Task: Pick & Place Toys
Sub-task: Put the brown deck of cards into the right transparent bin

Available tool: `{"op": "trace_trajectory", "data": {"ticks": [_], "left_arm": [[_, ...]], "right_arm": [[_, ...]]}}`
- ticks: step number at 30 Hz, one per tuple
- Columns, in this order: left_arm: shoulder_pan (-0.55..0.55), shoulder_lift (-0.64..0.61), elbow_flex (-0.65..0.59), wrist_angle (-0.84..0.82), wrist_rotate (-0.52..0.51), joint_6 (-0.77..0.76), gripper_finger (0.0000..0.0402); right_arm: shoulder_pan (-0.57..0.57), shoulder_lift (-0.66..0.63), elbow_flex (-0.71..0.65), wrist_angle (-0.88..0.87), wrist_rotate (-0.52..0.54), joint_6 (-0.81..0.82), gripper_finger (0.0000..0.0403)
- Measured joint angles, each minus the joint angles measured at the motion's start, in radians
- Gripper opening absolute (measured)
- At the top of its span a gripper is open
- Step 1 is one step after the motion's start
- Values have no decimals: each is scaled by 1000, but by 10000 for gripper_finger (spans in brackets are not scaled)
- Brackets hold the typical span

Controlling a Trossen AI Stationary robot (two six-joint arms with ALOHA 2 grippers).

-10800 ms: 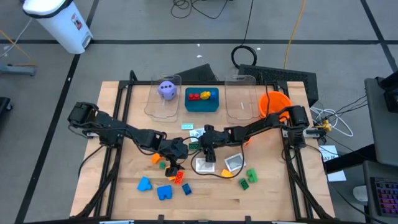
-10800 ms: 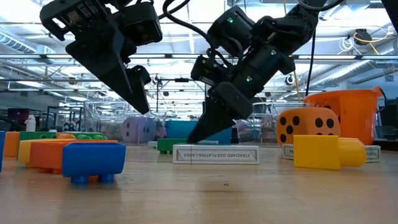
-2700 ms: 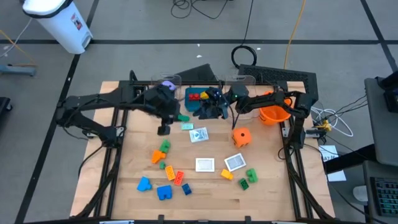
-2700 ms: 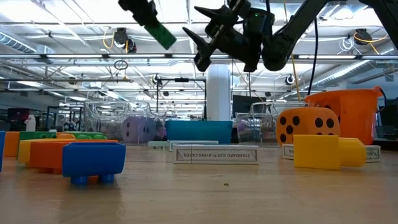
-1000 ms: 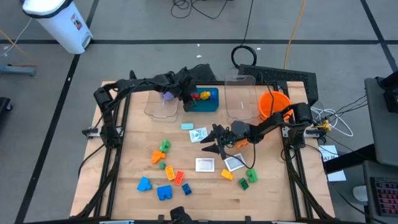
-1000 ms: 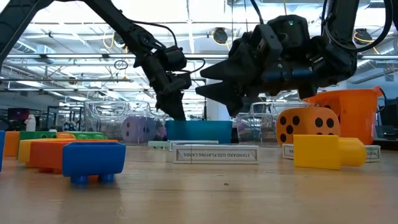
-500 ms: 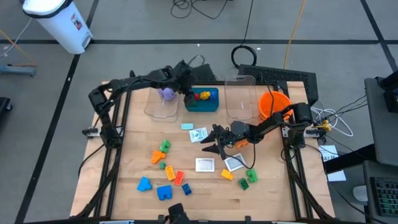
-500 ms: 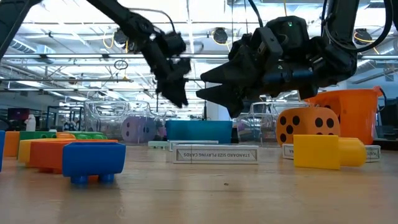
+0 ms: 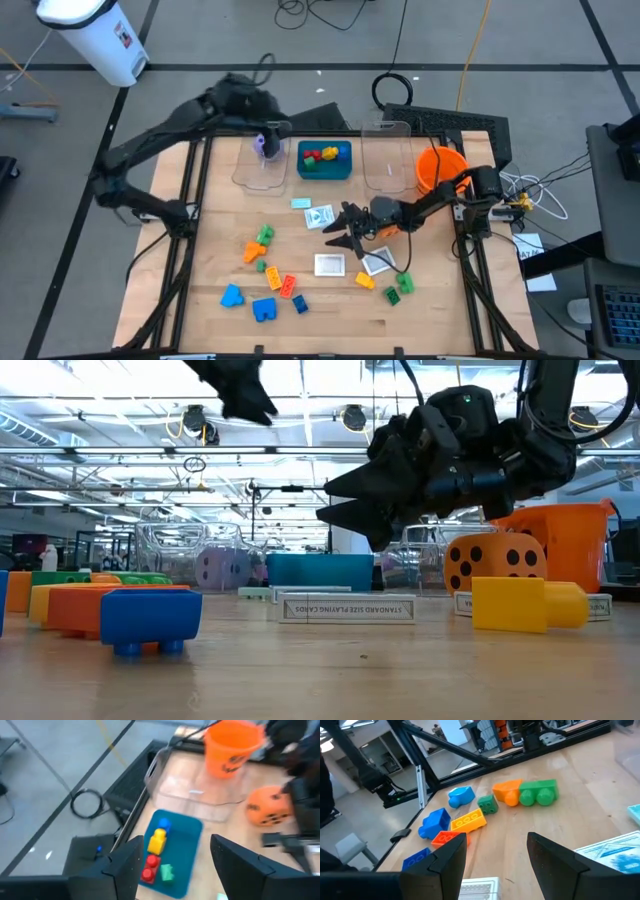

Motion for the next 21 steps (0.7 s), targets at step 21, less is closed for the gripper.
{"op": "trace_trajectory", "data": {"ticks": [21], "left_arm": [[-272, -437, -1031, 850, 62, -331, 173]], "right_arm": [[12, 0, 0, 2, 53, -69, 201]]}}
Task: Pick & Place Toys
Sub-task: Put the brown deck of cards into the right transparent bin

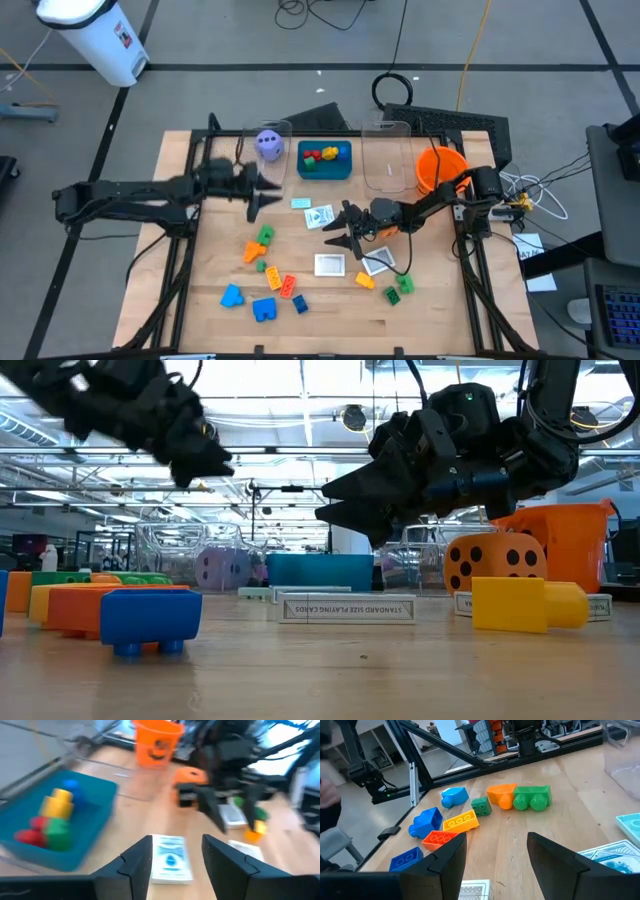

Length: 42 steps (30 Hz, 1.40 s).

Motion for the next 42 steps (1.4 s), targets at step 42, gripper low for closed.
{"op": "trace_trajectory", "data": {"ticks": [42], "left_arm": [[-919, 10, -234, 459, -787, -28, 205]], "right_arm": [[404, -21, 149, -58, 1060, -637, 156]]}}
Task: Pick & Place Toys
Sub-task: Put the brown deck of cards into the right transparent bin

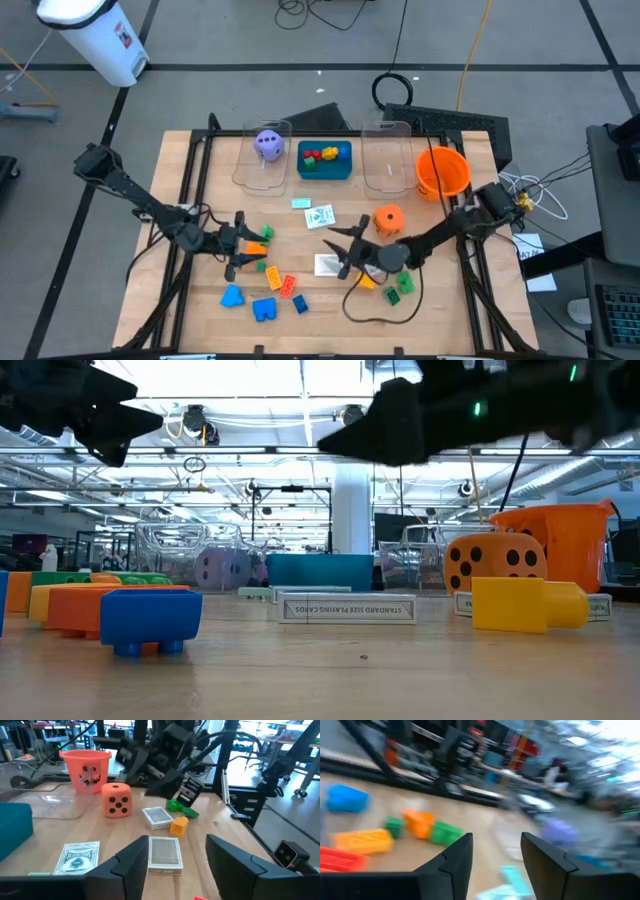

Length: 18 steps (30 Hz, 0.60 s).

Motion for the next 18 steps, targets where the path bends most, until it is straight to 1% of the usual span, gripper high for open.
{"op": "trace_trajectory", "data": {"ticks": [3, 5, 6, 9, 12, 15, 16, 18], "left_arm": [[5, 0, 0, 18, 0, 52, 209], [11, 0, 0, 44, 1, 85, 208], [17, 0, 0, 55, 1, 96, 206], [33, 0, 1, 75, 1, 115, 200], [55, 0, 1, 71, 2, 114, 193], [84, 0, 1, 67, 2, 114, 187], [95, 0, 1, 64, 2, 115, 185], [116, 0, 1, 49, 2, 114, 182]], "right_arm": [[42, -53, 79, -193, 163, -67, 146], [65, -100, 131, -378, 254, -37, 138], [72, -122, 159, -464, 270, 10, 134], [91, -209, 215, -712, 269, 207, 124], [95, -283, 246, -900, 268, 381, 116], [94, -340, 241, -973, 250, 479, 109], [93, -353, 236, -971, 225, 490, 106], [92, -362, 223, -957, 138, 495, 102]]}}
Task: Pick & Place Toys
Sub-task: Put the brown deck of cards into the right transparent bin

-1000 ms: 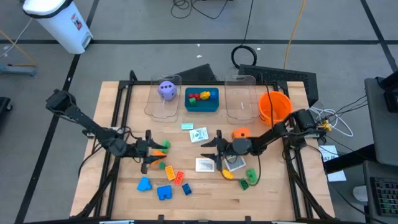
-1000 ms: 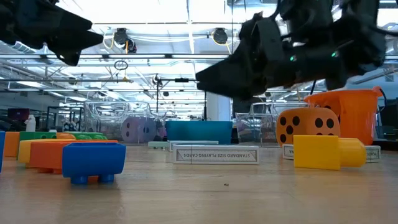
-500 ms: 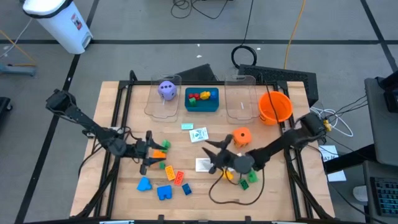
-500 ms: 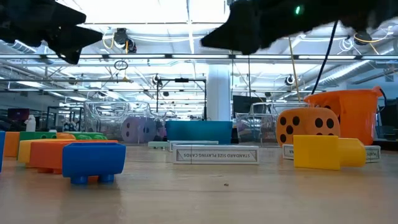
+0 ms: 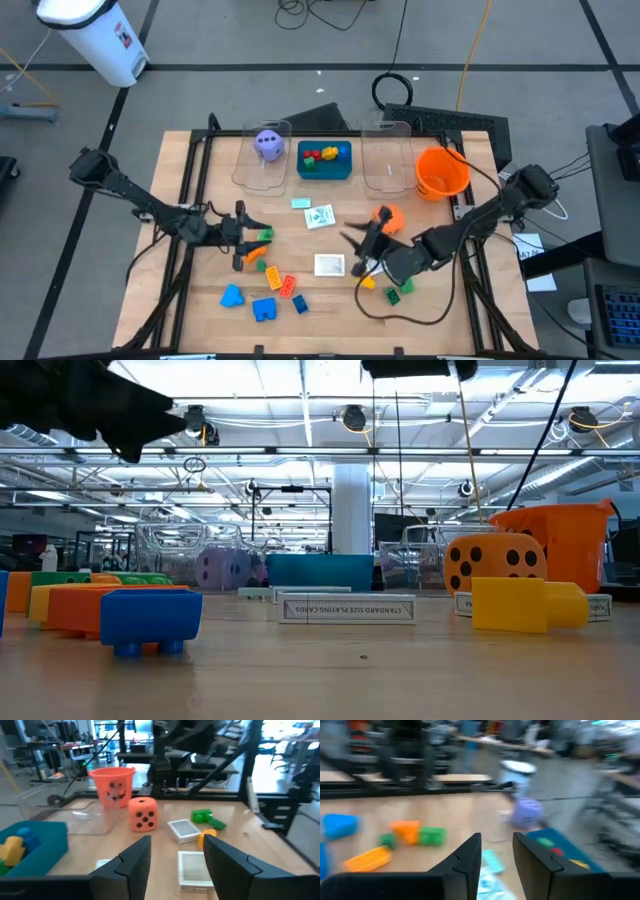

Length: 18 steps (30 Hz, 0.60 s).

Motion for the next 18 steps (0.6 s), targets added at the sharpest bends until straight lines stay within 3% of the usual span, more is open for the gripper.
{"op": "trace_trajectory", "data": {"ticks": [8, 11, 15, 18], "left_arm": [[71, 0, 0, -15, 2, -9, 171], [85, 0, 0, -17, 38, -18, 166], [96, 0, 0, -17, 88, -19, 159], [96, 0, 0, -25, 98, -32, 156]], "right_arm": [[-25, 56, -55, 14, -416, -6, 89], [-45, 103, -102, 156, -534, -12, 94], [-71, 165, -149, 347, -579, -79, 115], [-94, 189, -151, 372, -579, -88, 138]]}}
